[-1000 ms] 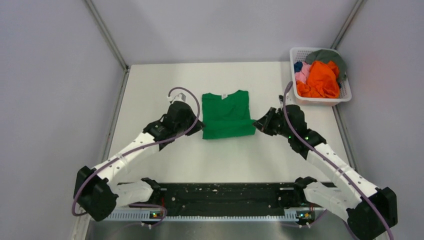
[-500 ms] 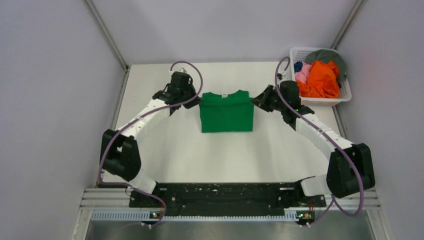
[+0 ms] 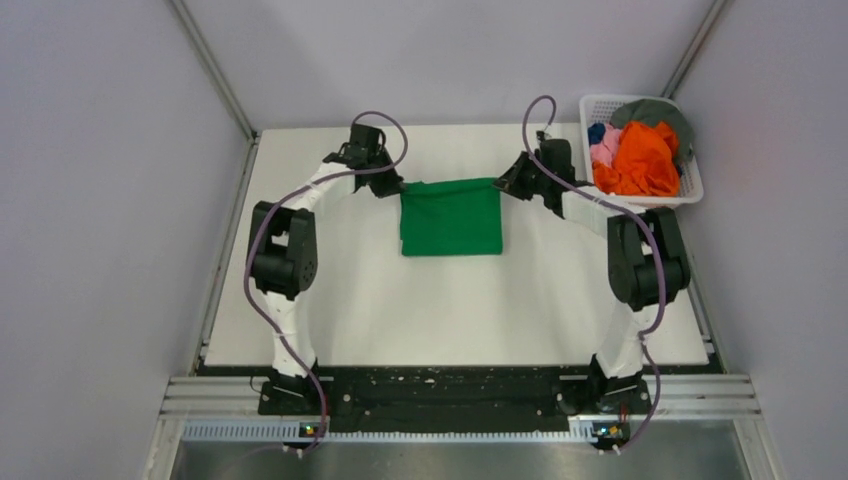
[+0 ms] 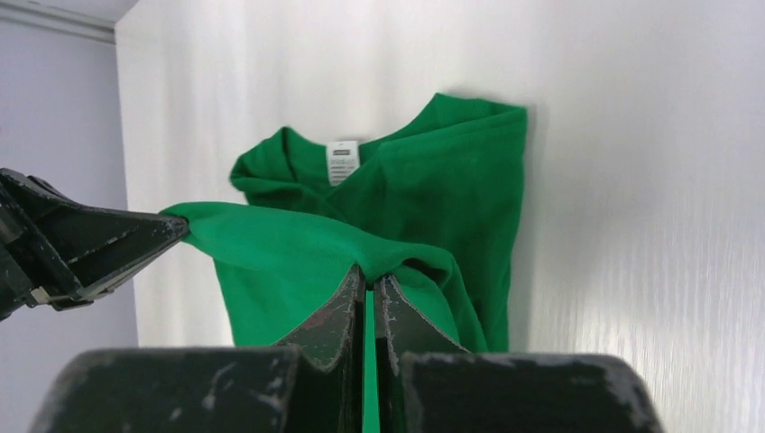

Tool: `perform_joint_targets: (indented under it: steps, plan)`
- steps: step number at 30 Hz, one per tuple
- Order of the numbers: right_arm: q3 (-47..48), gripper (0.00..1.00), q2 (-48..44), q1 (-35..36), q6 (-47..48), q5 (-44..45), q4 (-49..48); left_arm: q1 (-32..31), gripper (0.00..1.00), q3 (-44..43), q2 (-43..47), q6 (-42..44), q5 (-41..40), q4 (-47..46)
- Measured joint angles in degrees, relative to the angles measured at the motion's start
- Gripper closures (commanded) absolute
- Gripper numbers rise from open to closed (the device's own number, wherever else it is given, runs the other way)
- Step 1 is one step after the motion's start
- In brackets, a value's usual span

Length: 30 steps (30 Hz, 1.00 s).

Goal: Fold and stack the t-shirts
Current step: Fold the long partially folded tshirt into a neat square, then put the neatly folded tshirt into the corner of the board with the left arm

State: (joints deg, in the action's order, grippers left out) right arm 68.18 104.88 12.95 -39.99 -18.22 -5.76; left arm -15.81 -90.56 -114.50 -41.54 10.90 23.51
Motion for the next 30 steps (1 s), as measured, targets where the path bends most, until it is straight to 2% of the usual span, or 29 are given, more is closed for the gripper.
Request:
perform_joint_targets:
  steps: [1,2,3,4,5,6,7,8,9,13,17,22,24,29,30]
  plan:
    - [1.2,0.98,2.2,0.0,0.1,-0.1,-0.3,0.4,0.95,-1.4,-2.0,0.0,0.2,-0.1]
    - [2.4,0.96,4.2,-0.1,0.3,-0.2,-0.5,0.6,0.8,-2.3,-3.5,0.0,0.2,-0.1]
    - [3.5,0.89,5.9,-0.2,0.4,-0.3,-0.7,0.8,0.62,-3.4,-5.1,0.0,0.2,0.0]
    - [5.0,0.7,7.9,-0.2,0.4,-0.5,-0.7,1.0,0.46,-5.2,-7.1,-0.1,0.2,0.3]
    - [6.9,0.48,10.2,-0.3,0.6,-0.6,-0.6,1.2,0.15,-6.5,-8.6,0.5,0.2,0.5]
    - [8.2,0.33,11.8,-0.5,0.5,-0.5,-0.7,1.3,0.03,-8.6,-10.4,0.7,0.1,1.3]
    - [9.4,0.18,13.1,-0.7,0.6,-0.4,-0.6,1.4,0.01,-10.8,-12.0,1.2,0.2,2.0]
    - [10.4,0.07,14.0,-0.9,1.1,-0.3,-0.3,1.6,0.01,-12.7,-13.2,1.4,0.3,2.6]
    - [10.9,0.04,14.4,-1.1,0.9,-0.1,-0.1,1.7,0.01,-14.4,-14.0,1.4,0.3,3.2]
    - [11.3,0.02,13.4,-1.5,2.2,0.2,0.3,1.9,0.01,-15.4,-13.0,2.3,0.5,4.0]
    - [4.9,0.01,5.9,-1.6,3.6,0.6,1.0,1.8,0.02,-8.2,-7.1,4.2,1.0,2.8]
    - [-8.3,0.01,-9.0,-1.6,5.1,0.6,0.8,1.4,0.29,1.3,-1.1,6.9,1.7,3.3]
    - [-12.8,0.01,-13.8,-1.6,5.7,1.0,0.9,1.3,0.35,2.1,-1.4,7.6,2.4,3.5]
    - [-18.6,0.01,-18.9,-1.6,6.8,2.2,3.0,0.7,0.6,1.6,-4.3,8.8,5.6,3.6]
    - [-19.6,0.01,-19.6,-1.6,7.0,2.4,3.5,0.5,0.69,1.1,-5.2,8.7,5.9,3.6]
